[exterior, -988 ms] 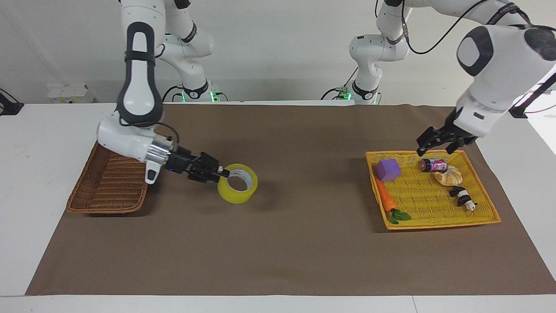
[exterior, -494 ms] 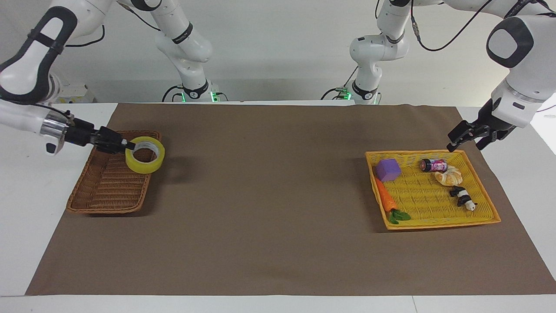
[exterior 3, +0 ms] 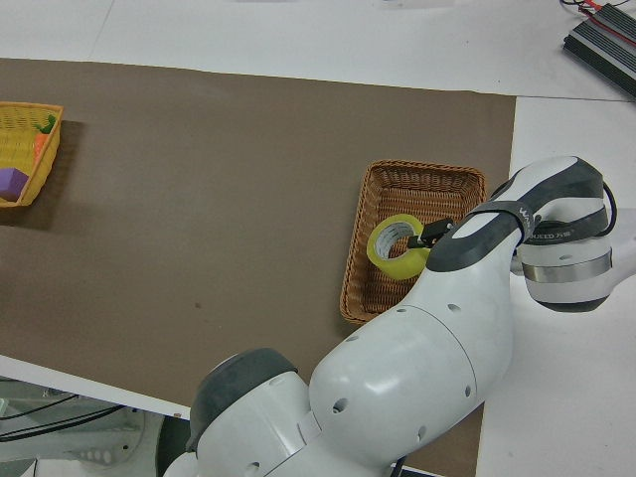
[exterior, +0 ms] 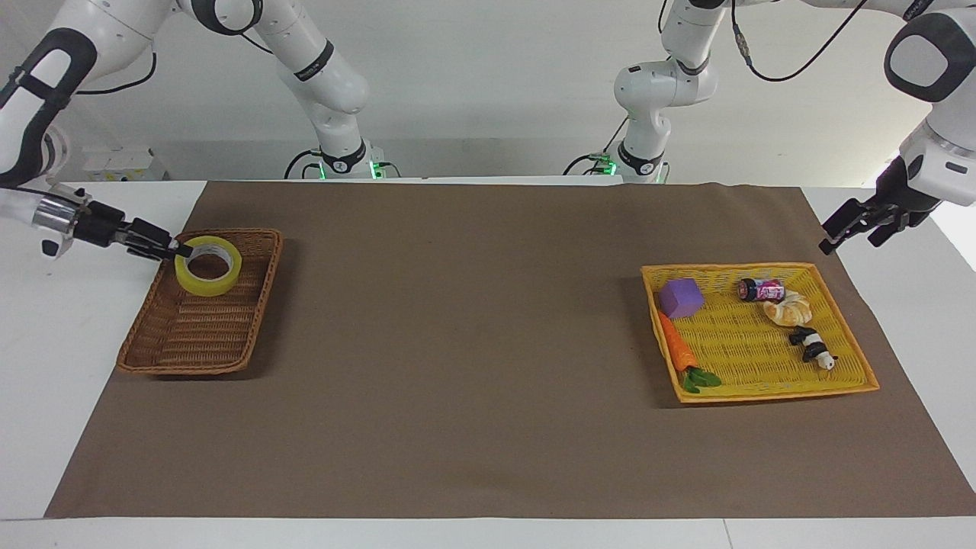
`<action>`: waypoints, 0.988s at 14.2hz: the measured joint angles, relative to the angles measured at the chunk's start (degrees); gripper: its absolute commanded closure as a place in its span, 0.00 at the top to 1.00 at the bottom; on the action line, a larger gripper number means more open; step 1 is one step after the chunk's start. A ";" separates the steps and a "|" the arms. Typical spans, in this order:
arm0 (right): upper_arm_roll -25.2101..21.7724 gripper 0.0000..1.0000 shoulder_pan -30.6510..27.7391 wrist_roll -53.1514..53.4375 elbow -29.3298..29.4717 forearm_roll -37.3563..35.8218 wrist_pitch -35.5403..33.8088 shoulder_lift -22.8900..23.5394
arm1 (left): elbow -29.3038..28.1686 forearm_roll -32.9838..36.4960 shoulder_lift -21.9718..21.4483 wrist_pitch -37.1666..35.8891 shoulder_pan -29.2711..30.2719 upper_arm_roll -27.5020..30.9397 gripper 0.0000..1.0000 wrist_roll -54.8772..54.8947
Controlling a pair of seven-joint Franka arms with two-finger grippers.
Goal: Move tape to another basket
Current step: 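Release the tape roll and withdraw the right gripper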
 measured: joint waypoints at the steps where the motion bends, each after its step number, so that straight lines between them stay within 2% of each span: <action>1: 0.01 0.00 0.06 -1.46 -0.04 -0.33 0.49 0.85 | 0.12 2.40 -0.92 -1.88 -1.09 -0.79 1.00 -0.03; 2: -0.01 0.03 0.03 -2.34 -0.13 -0.76 0.96 1.49 | 0.13 3.87 -1.71 -3.21 -2.05 -1.57 1.00 -0.17; 3: -0.01 0.21 -0.01 -2.84 -0.19 -1.21 1.42 1.88 | 0.13 4.33 -2.30 -4.13 -2.58 -2.25 1.00 -0.32; 4: -0.02 0.70 -0.01 -3.13 -0.20 -1.69 1.62 2.05 | 0.14 4.36 -2.72 -4.57 -2.81 -2.58 1.00 -0.36; 5: -0.01 0.99 0.04 -3.60 -0.17 -2.32 1.63 2.04 | 0.15 4.29 -3.11 -4.87 -2.83 -2.71 1.00 -0.36; 10: 0.03 1.00 1.70 -10.79 -0.05 -6.40 5.04 1.87 | 0.14 3.47 -5.37 -5.18 -3.41 -2.76 1.00 -0.33; 14: 0.29 1.00 3.81 -14.25 0.87 -13.83 10.08 -0.14 | -0.11 3.38 -5.82 -5.18 -3.42 -2.72 1.00 -0.33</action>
